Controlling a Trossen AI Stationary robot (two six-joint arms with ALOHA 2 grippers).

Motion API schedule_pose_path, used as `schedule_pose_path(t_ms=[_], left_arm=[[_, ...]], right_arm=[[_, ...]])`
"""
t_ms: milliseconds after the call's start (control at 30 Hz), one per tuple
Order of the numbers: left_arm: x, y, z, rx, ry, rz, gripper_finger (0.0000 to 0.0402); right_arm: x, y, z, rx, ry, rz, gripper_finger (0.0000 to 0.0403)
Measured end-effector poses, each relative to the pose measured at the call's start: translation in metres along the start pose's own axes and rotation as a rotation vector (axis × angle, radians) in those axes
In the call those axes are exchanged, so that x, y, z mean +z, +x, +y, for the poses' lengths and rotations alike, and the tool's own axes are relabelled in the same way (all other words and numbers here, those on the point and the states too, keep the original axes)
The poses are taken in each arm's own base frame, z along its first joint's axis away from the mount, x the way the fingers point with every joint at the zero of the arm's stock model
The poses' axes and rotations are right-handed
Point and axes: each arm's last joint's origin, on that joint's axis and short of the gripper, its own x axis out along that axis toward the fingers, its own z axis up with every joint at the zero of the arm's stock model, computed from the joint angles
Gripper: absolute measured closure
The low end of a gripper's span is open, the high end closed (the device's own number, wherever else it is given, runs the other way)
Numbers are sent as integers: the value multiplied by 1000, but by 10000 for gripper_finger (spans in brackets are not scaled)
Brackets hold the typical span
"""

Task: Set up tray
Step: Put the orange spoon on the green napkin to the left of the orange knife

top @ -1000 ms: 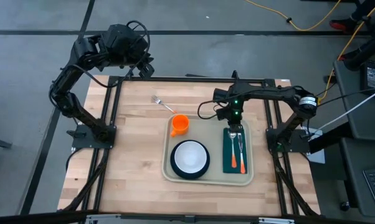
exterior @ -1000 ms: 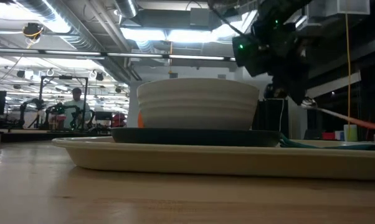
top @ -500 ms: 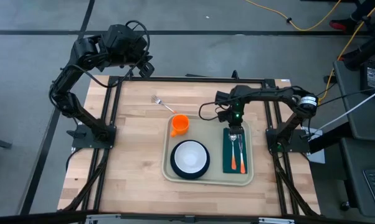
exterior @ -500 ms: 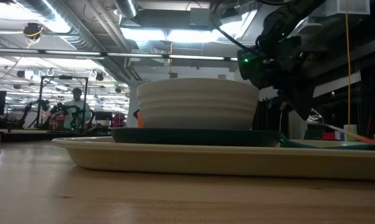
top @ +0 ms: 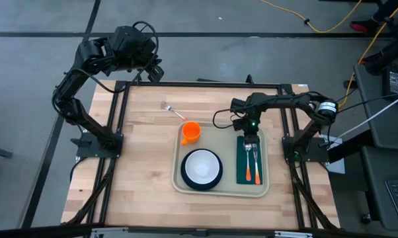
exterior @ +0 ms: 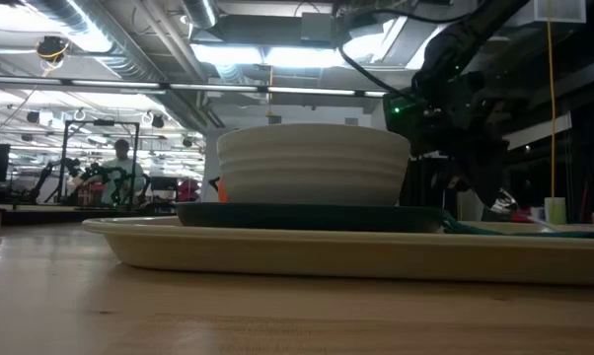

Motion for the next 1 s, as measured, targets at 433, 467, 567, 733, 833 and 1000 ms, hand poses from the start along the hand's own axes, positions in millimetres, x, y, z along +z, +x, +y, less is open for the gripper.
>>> schedule_pose_path(t_ms=[433,467,567,733,833,1000], left_arm=[[0,0,0,-1,-17,0,311],[0,0,0,-1,-21,0,311],[0,0,0,-1,-24,0,311],[1,0,0,-3,-28,-13,311],[2,0,0,-5,-31,-23,311],[4,0,0,-7,-36,-36,311]], right_arm=[[-9,11,-11,7,-7,-32,395],[-10,12,-12,9,-5,-34,395],[-12,15,-13,11,-5,-40,395],[-13,17,-15,8,-12,-49,394],[-13,17,-16,6,-16,-53,394],[-12,16,-18,2,-35,-69,394]])
